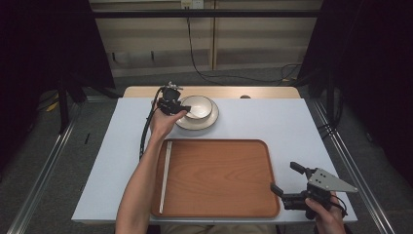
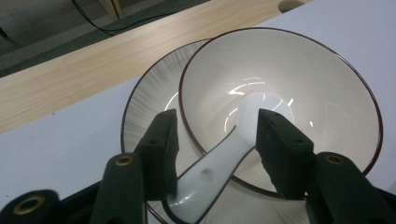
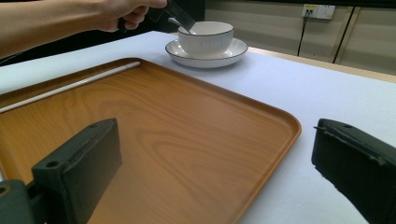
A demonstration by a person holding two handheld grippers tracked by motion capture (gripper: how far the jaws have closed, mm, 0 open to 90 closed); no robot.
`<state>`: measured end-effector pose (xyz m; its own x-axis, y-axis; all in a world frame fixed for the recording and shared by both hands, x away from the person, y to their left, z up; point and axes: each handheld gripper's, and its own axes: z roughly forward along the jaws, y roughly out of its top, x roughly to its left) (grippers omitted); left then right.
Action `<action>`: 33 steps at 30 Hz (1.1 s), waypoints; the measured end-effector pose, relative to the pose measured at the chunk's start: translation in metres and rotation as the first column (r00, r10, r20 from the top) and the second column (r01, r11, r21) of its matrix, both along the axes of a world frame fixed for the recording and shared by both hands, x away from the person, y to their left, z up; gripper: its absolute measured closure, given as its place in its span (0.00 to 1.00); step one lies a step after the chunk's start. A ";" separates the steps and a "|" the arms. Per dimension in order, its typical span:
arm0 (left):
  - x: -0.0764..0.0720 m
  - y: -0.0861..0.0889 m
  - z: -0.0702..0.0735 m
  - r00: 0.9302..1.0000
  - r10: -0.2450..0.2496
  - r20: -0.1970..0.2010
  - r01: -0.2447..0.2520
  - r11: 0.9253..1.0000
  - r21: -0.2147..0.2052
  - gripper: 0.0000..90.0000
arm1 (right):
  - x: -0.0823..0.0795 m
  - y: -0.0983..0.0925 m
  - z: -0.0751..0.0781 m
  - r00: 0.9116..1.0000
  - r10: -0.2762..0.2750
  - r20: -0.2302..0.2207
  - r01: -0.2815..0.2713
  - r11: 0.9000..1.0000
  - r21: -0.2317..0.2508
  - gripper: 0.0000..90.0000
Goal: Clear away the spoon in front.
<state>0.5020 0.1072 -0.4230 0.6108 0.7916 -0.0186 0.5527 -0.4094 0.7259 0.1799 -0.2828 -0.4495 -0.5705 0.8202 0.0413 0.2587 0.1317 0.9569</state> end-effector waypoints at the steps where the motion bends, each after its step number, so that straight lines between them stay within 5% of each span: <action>1: 0.001 0.000 -0.001 1.000 0.004 -0.006 -0.004 1.000 -0.012 0.56 | 0.000 0.000 0.000 1.000 0.002 0.002 -0.002 1.000 -0.004 0.01; 13: 0.003 -0.002 -0.006 0.999 -0.031 -0.022 0.031 0.999 0.027 0.53 | 0.000 0.000 0.000 1.000 0.006 0.001 -0.006 1.000 -0.006 0.01; 19: 0.003 0.002 -0.006 0.999 -0.009 -0.035 0.009 1.000 -0.020 0.66 | 0.001 0.001 0.000 1.000 0.008 0.001 -0.008 1.000 -0.008 0.01; 23: 0.002 0.005 -0.003 0.999 -0.023 -0.036 0.023 1.000 0.021 0.68 | 0.000 0.000 0.000 1.000 0.006 0.002 -0.006 1.000 -0.005 0.01; 33: 0.002 0.009 0.003 0.999 0.006 -0.045 -0.006 1.000 0.004 0.83 | 0.001 0.001 0.000 1.000 0.008 0.001 -0.008 1.000 -0.006 0.01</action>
<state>0.5040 0.1163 -0.4202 0.6046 0.7954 -0.0424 0.5871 -0.4090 0.6986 0.1806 -0.2822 -0.4498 -0.5770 0.8160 0.0355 0.2566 0.1398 0.9564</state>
